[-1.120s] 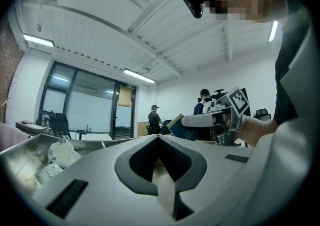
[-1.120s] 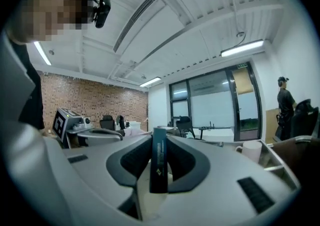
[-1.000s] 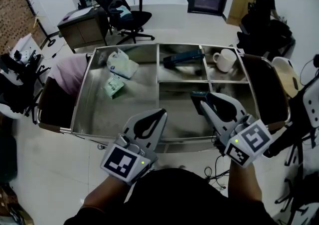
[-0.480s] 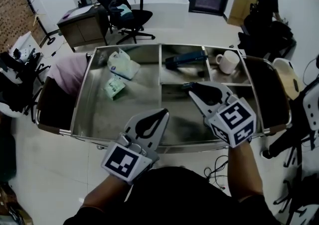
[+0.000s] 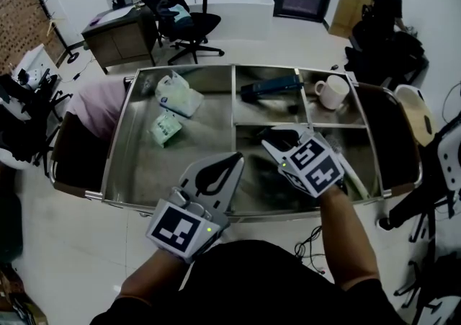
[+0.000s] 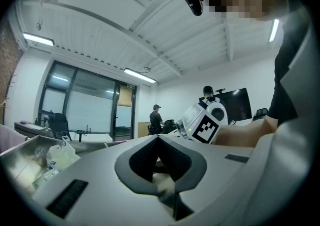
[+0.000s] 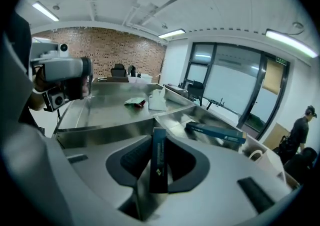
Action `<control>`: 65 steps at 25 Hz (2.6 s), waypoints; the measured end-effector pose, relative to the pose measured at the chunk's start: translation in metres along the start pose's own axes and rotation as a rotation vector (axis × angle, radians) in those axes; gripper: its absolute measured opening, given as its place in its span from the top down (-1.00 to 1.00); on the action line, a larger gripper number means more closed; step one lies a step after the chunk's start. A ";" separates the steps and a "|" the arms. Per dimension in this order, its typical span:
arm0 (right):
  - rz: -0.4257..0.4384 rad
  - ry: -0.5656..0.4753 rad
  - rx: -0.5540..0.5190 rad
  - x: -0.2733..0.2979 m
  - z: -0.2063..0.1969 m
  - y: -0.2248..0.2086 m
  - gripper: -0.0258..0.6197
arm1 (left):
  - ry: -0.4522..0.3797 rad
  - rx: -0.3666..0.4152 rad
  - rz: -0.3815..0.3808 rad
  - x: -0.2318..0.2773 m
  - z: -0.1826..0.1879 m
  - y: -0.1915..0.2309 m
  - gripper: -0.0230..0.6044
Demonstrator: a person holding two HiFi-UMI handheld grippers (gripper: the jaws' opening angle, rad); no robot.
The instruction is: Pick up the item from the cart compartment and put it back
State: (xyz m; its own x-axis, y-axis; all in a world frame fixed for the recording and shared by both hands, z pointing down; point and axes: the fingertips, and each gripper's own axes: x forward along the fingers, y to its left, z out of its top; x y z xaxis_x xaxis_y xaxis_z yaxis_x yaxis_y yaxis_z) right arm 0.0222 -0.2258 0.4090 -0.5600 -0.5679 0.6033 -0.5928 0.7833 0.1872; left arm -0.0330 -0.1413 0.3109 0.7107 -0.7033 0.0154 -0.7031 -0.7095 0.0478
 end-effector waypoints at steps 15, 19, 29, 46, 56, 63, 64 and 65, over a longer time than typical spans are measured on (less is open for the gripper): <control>0.040 0.127 -0.018 0.039 -0.031 0.002 0.55 | 0.007 -0.016 -0.015 0.011 -0.005 0.011 0.93; 0.032 0.126 -0.041 0.038 -0.031 0.003 0.35 | 0.008 -0.018 -0.015 0.011 -0.004 0.011 0.93; 0.033 0.112 -0.030 0.028 -0.028 0.007 0.35 | 0.010 -0.015 -0.005 0.009 -0.005 0.012 0.93; -0.005 -0.126 0.115 -0.029 0.012 0.004 0.88 | 0.000 0.012 -0.016 0.005 0.006 -0.008 0.93; -0.019 -0.305 0.172 -0.073 0.040 0.008 0.88 | -0.007 0.015 -0.006 0.005 0.009 -0.018 0.93; -0.019 -0.508 0.244 -0.119 0.057 0.020 0.88 | -0.019 0.014 -0.001 0.001 0.011 -0.028 0.93; -0.015 -0.538 0.255 -0.125 0.058 0.022 0.88 | -0.021 0.014 -0.002 0.000 0.012 -0.030 0.93; -0.015 -0.563 0.266 -0.131 0.058 0.023 0.88 | -0.023 0.014 -0.003 -0.001 0.012 -0.032 0.93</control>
State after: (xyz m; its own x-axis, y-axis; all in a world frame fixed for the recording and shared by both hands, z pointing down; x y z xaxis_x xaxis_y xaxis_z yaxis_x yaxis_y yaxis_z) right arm 0.0481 -0.1477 0.2893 -0.7269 -0.6811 0.0876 -0.6861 0.7257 -0.0508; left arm -0.0111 -0.1184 0.2972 0.7122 -0.7019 -0.0072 -0.7014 -0.7120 0.0337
